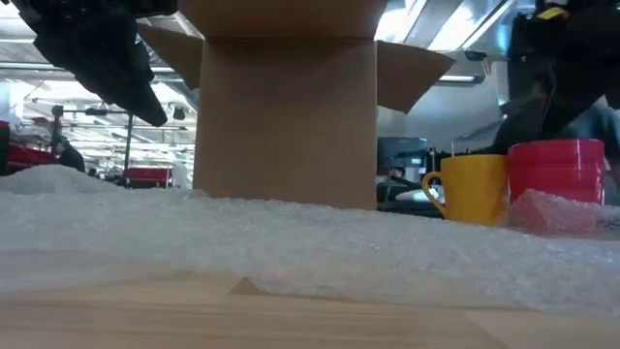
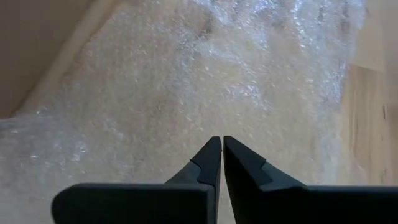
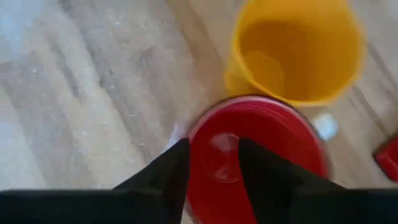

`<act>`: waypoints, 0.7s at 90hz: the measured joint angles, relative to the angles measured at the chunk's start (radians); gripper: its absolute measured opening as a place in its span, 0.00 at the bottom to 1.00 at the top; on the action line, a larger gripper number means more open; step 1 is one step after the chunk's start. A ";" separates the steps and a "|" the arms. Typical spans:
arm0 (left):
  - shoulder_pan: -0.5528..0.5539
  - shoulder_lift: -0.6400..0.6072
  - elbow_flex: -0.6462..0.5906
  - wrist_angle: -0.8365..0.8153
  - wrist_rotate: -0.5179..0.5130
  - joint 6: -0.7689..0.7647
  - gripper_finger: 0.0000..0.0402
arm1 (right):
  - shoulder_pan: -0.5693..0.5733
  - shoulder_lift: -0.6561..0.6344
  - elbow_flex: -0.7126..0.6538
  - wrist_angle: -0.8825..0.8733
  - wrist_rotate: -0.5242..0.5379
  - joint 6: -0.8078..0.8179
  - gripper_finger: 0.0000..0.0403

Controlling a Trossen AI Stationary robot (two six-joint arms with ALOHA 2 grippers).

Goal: Wrap mug
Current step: Put the red mug on the bubble wrap

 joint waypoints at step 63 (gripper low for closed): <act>0.000 0.000 0.000 0.000 0.001 -0.001 0.00 | -0.054 0.032 0.000 0.034 -0.017 -0.027 0.31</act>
